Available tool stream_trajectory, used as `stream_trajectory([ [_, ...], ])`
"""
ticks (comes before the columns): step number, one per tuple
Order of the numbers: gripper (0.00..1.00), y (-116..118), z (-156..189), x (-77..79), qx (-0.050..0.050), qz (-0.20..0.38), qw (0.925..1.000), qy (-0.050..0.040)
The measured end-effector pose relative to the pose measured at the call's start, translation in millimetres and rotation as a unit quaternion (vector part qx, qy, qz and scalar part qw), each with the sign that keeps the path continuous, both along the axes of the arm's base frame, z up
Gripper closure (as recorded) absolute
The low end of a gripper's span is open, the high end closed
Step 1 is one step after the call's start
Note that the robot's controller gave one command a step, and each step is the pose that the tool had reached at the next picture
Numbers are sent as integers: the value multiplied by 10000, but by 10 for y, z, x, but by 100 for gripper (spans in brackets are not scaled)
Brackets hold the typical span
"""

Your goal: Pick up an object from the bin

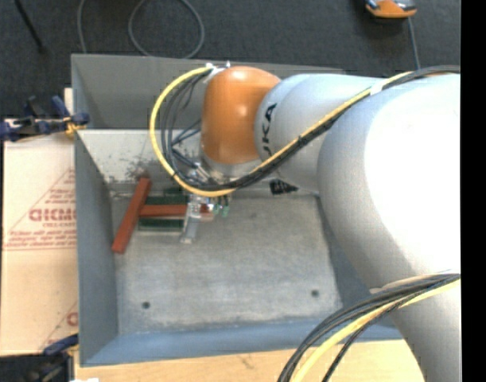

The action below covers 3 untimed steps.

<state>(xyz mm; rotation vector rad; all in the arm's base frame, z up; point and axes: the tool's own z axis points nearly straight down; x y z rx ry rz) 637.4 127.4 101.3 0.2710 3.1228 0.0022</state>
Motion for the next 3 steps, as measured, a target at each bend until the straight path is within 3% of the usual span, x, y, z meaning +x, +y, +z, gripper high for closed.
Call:
stream_trajectory([
  [1,0,197,-301,18,7,-216,9998,4],
  [2,0,702,-289,-40,-7,1439,9896,-12],
  [3,100,703,-255,-20,-3,1436,9896,-36],
])
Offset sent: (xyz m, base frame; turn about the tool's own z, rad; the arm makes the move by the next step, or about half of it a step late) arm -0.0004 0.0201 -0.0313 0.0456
